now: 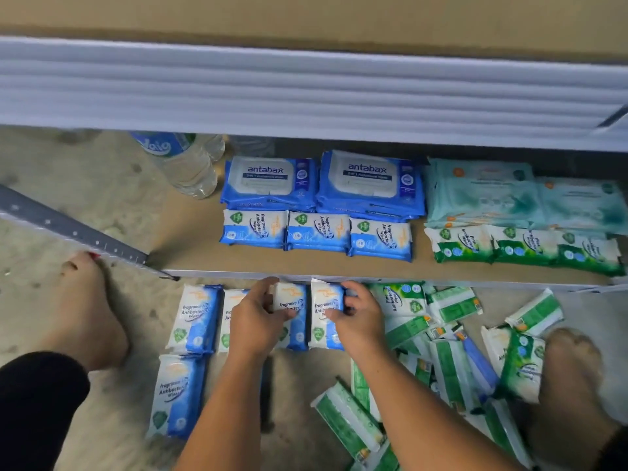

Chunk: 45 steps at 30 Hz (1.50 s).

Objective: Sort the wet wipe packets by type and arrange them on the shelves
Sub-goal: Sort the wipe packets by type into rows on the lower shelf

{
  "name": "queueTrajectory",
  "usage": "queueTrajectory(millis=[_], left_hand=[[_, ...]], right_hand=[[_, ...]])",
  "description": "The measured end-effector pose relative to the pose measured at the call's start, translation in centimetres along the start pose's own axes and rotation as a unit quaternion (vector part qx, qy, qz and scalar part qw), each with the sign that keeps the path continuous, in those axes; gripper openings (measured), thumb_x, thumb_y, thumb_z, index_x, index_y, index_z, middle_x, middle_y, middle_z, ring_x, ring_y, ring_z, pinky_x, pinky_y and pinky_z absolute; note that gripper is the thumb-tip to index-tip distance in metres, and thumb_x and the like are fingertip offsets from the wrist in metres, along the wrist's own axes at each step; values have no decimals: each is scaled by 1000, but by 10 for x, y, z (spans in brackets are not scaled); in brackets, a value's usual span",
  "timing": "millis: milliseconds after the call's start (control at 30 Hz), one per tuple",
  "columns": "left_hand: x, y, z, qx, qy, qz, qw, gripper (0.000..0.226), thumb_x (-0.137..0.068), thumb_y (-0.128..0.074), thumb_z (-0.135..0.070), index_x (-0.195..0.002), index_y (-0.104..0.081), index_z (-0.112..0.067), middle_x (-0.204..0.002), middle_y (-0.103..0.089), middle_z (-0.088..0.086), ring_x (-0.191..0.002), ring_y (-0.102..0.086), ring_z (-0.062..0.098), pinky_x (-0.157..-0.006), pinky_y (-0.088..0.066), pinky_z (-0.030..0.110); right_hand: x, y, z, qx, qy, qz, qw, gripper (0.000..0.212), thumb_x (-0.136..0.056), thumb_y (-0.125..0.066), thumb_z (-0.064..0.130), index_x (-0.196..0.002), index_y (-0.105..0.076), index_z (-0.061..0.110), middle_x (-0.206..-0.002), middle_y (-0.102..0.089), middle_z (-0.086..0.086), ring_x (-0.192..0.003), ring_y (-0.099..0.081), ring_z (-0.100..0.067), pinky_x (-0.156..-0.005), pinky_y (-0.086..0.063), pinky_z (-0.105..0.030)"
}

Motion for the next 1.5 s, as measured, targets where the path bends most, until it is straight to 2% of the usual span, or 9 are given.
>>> queueTrajectory(millis=[100, 467, 633, 800, 900, 1000, 1200, 1333, 1500], left_hand=[[-3, -3, -3, -5, -12, 0, 1000, 55, -75, -87, -14, -115, -61, -40, -86, -70, -14, -70, -64, -5, -66, -56, 27], [-9, -12, 0, -44, -20, -4, 999, 61, -78, -84, -12, -125, -57, -38, -86, -70, -8, -74, -68, 12, -69, -59, 41], [0, -15, -8, -130, -77, -61, 987, 64, -76, -82, -9, -129, -54, -34, -114, -53, -4, -94, -57, 21, -69, -51, 36], [3, -10, -4, -190, -62, -102, 975, 32, -77, -77, -12, -106, -69, -25, -106, -55, -3, -87, -59, 24, -59, -47, 32], [1, -11, 0, -168, -51, -88, 980, 29, -80, -74, -9, -105, -69, -23, -91, -58, -5, -75, -54, 21, -56, -35, 27], [0, -14, 2, -154, -46, -81, 984, 29, -81, -71, -4, -105, -68, -20, -85, -59, -5, -77, -57, 22, -58, -35, 27], [-1, -14, 2, -137, -37, -76, 987, 31, -79, -69, 2, -102, -66, -18, -79, -59, -4, -70, -56, 17, -53, -35, 23], [0, -15, 3, -137, -36, -79, 987, 29, -80, -69, 1, -101, -65, -19, -80, -60, -2, -72, -58, 21, -55, -40, 28], [1, -18, 5, -131, -28, -81, 988, 31, -82, -65, 2, -103, -63, -20, -80, -60, -2, -70, -58, 19, -52, -42, 29]], right_hand=[[-4, -3, -3, 5, -3, -6, 1000, 52, -81, -79, 0, -113, -60, 36, -101, -74, 5, -82, -71, -4, -76, -59, -28], [-4, -2, -1, 3, -10, -7, 1000, 51, -83, -76, -1, -114, -58, 34, -99, -73, 8, -78, -68, 2, -64, -52, -15], [2, -2, -2, -4, -13, -10, 1000, 54, -83, -76, -1, -115, -57, 37, -103, -72, 6, -80, -68, 2, -68, -54, -18], [4, 0, -1, 3, -15, -13, 1000, 53, -85, -73, -4, -117, -56, 35, -100, -70, 10, -72, -67, 9, -61, -51, -14], [4, -1, -2, 11, -22, -14, 1000, 53, -86, -72, -3, -117, -55, 36, -100, -69, 10, -71, -66, 11, -59, -49, -12], [5, -3, -5, 26, -41, -27, 998, 52, -88, -70, 1, -124, -54, 35, -100, -71, 11, -73, -68, 5, -61, -49, -17], [11, -9, 12, 253, -1, -87, 963, 59, -86, -62, 19, -142, -48, 30, -122, -63, -1, -111, -62, -28, -83, -55, -36], [15, -9, 24, 399, -5, -58, 915, 63, -91, -59, 28, -150, -37, 27, -133, -51, -5, -114, -60, -31, -82, -51, -38], [12, -8, 28, 454, -10, -31, 890, 69, -95, -57, 34, -157, -27, 25, -128, -58, -6, -114, -62, -31, -83, -52, -38]])
Point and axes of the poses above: each hand's wrist, its own x-axis away from the middle knuckle, its own y-axis out of the back of the hand, z = x × y, the point moved 7 cm from there along -x, towards the middle knuckle
